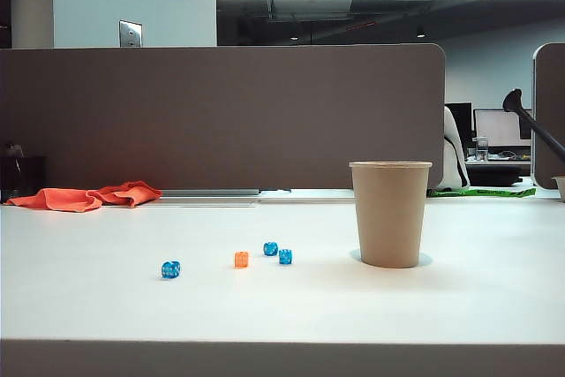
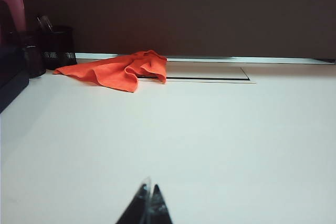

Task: Pick up the dice with a different color and drop it into the paper cup.

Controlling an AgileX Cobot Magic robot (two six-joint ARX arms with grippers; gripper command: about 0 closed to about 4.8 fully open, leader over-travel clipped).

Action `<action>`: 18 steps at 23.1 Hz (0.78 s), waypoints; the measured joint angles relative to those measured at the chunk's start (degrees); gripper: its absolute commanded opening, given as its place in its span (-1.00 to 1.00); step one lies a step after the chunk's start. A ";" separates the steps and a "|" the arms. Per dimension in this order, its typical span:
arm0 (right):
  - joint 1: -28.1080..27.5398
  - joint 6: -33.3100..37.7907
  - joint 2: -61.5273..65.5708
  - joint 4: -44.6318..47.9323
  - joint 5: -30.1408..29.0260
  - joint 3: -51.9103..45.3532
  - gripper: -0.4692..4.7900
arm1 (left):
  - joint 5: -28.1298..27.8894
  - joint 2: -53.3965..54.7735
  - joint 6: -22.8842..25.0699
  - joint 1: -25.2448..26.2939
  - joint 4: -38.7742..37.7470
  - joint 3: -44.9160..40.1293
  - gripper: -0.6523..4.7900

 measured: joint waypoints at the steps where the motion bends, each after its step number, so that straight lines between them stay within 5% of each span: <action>1: 0.00 0.00 0.00 0.00 0.00 0.00 -0.83 | 0.00 0.00 0.00 0.00 0.00 0.00 -0.78; 18: 0.00 0.00 0.00 0.04 -0.04 0.00 -0.83 | 1.31 -0.02 -0.63 0.00 0.02 0.00 -0.78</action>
